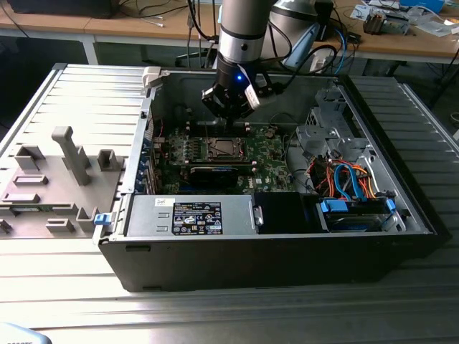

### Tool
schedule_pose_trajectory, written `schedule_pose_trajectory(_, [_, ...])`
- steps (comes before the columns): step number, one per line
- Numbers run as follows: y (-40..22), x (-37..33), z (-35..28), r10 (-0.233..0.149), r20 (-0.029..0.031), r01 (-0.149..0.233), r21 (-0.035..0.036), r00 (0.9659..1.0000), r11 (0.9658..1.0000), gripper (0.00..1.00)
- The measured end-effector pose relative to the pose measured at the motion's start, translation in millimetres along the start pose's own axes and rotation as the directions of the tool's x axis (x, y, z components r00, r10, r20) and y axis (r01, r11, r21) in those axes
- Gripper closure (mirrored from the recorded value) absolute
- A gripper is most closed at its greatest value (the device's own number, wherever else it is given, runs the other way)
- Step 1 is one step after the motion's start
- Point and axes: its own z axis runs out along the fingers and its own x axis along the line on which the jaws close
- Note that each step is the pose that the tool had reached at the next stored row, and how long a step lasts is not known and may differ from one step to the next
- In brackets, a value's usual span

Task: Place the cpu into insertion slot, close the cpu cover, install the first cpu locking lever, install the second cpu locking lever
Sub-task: 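Install the first cpu locking lever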

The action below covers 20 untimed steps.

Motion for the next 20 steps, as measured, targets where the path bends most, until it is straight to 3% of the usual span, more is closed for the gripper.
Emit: schedule_pose_trajectory(20, [0.4,1.0,-3.7,0.000,0.0000,0.000,0.0004,1.0000,1.0000,0.89])
